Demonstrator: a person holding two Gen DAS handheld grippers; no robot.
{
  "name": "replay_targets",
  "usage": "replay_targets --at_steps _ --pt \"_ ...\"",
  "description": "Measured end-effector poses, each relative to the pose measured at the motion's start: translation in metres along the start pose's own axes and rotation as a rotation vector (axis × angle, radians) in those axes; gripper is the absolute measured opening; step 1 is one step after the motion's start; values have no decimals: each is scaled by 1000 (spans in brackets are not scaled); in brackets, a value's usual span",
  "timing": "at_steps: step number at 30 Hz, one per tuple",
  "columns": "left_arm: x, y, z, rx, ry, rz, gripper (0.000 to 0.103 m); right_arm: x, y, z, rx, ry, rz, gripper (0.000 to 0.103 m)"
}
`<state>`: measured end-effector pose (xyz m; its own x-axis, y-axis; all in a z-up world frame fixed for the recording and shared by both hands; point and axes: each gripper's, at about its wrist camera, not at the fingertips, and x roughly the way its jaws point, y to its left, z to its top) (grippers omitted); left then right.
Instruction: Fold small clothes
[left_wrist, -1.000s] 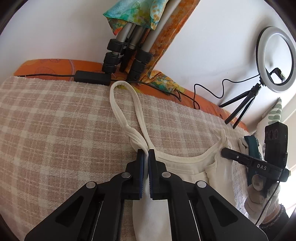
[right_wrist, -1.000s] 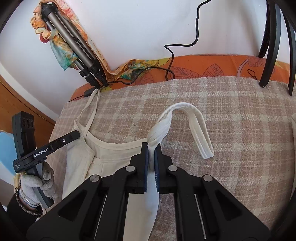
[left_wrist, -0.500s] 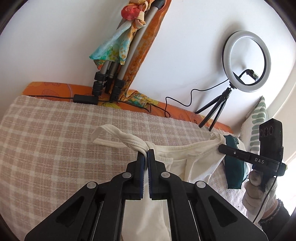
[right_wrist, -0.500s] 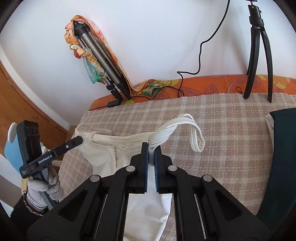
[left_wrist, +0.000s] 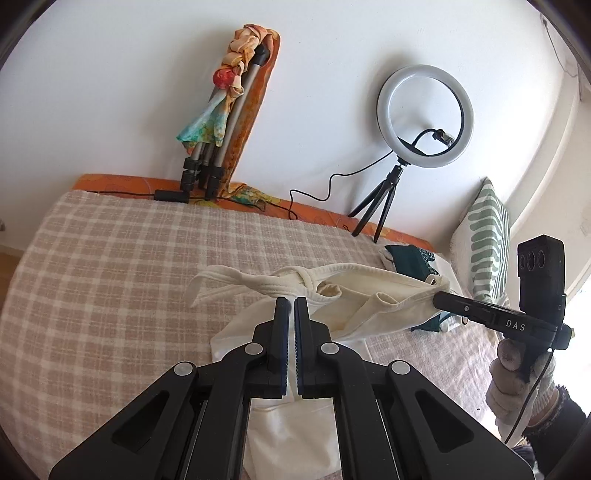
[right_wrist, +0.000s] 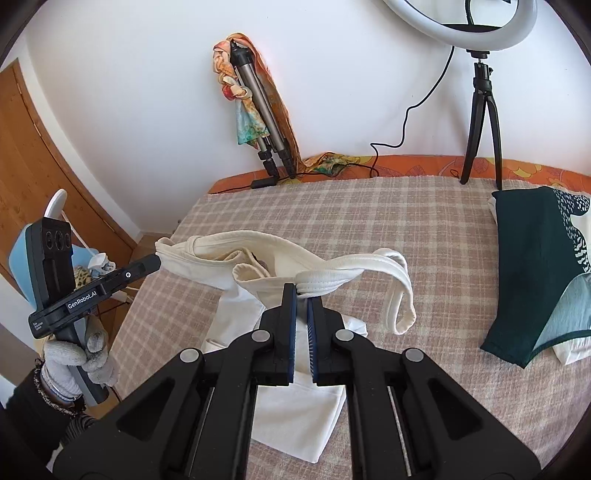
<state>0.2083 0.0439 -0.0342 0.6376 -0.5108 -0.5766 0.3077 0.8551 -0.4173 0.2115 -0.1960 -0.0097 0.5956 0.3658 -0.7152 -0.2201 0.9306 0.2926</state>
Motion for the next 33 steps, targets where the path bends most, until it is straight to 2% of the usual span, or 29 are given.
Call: replay_targets --at_steps 4,9,12,15,16,17,19,21,23,24,25,26,27,28,30,33 --pt "-19 -6 -35 24 39 -1 2 -11 11 -36 -13 11 -8 7" --pt "-28 -12 -69 96 93 35 2 -10 14 -78 -51 48 -59 7" --pt "-24 -5 -78 65 155 9 2 -7 12 -99 -52 81 -75 7" --pt "-18 3 -81 51 189 19 17 -7 11 -118 -77 110 -116 7" --pt "-17 10 -81 25 190 35 31 -8 9 -123 -72 122 -122 7" --pt "-16 17 -80 -14 181 34 35 -8 6 -128 -63 136 -118 7" --pt "-10 35 -79 -106 180 14 36 -12 1 -136 -47 156 -100 7" --pt "0 51 -76 -201 197 11 43 -18 -2 -143 -40 162 -85 7" --pt "9 63 -76 -285 190 -16 43 -24 -8 -147 -2 162 -53 8" --pt "15 67 -75 -313 194 -28 43 -24 -12 -148 31 164 -33 14" --pt "20 69 -75 -330 197 -32 43 -24 -18 -147 68 164 -18 32" --pt "26 69 -75 -339 201 -34 43 -23 -24 -147 108 158 -10 44" --pt "31 70 -75 -349 208 -37 43 -22 -31 -146 145 147 -4 62" --pt "35 71 -75 -361 209 -45 43 -21 -37 -145 186 140 11 65" --pt "39 72 -75 -379 199 -57 43 -14 -51 -142 269 130 57 65" --pt "40 72 -73 -374 164 -47 36 -6 -65 -138 347 105 72 65"
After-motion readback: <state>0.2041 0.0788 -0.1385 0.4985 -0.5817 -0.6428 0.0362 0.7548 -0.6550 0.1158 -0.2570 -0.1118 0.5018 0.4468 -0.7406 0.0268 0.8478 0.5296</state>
